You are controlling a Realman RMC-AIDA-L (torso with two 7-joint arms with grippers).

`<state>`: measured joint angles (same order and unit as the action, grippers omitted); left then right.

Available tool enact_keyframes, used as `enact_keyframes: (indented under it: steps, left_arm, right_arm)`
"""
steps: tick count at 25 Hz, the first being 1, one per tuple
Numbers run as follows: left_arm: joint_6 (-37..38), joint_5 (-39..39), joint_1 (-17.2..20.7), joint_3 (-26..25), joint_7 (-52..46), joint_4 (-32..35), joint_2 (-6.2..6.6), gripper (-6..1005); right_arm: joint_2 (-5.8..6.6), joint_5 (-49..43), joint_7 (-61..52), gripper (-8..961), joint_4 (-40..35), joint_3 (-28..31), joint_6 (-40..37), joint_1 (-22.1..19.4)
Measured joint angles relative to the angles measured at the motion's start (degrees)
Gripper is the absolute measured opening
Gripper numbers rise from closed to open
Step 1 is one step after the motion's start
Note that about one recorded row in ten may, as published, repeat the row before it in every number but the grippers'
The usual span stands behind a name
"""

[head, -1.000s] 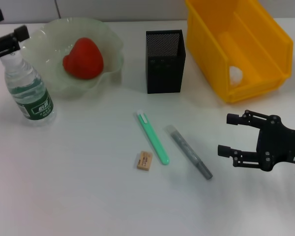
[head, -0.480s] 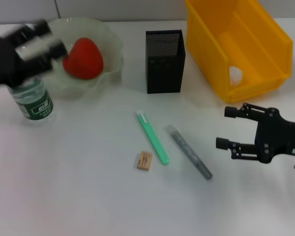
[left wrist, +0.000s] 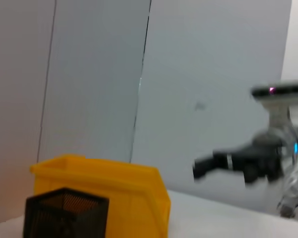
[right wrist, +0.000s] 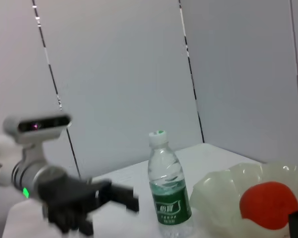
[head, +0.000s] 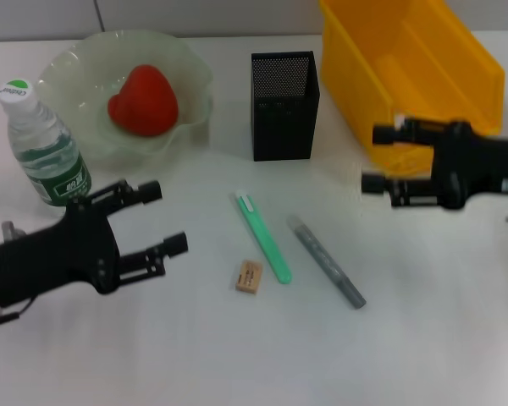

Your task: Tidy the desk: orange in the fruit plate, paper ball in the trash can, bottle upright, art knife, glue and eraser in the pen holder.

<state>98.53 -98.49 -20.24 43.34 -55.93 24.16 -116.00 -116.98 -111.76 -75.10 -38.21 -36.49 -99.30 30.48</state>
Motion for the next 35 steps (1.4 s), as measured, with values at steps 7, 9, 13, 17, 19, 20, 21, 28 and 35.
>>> enact_keyframes:
  steps: [7,9,13,17,19,20,21,28,35]
  left_arm:
    - [-6.00,-1.28,2.56,0.06,6.02,-2.64,-1.35,806]
    - [-6.35,-1.33,2.74,0.18,6.17,-2.98,-1.43,806]
    - [-6.36,-1.35,2.85,0.44,6.69,-3.35,-1.39,806]
    - [-6.27,-1.35,2.95,0.52,6.79,-3.50,-1.42,806]
    - [-6.25,-1.36,2.94,0.58,6.79,-3.52,-1.43,806]
    - [-6.25,-1.36,2.90,0.59,6.73,-3.54,-1.44,806]
    - [-6.24,-1.36,2.86,0.60,6.64,-3.57,-1.44,806]
    - [-6.10,-1.36,2.67,0.61,6.21,-3.69,-1.42,806]
    - [-6.24,-2.10,2.46,0.61,6.11,-3.91,-1.39,806]
  right_arm:
    - [0.76,-1.90,-19.22,816,-9.60,-7.72,0.78,7.85]
    - [0.91,-3.59,-23.88,816,-11.81,-11.02,1.76,10.45]
    - [0.92,-9.05,-32.47,816,-14.01,-17.13,5.26,16.10]
    - [0.20,-15.48,-38.74,816,-13.92,-23.02,9.37,21.34]
    - [-0.52,-18.86,-41.40,816,-13.67,-25.15,11.53,23.15]
    - [-1.02,-20.75,-42.74,816,-13.52,-25.98,12.60,24.00]
    - [-1.44,-22.27,-43.77,816,-13.34,-26.66,13.41,24.59]
    - [-2.48,-25.52,-50.75,816,-6.77,-36.40,20.48,29.19]
    - [-2.90,-23.81,-54.42,816,-3.01,-44.55,26.38,30.31]
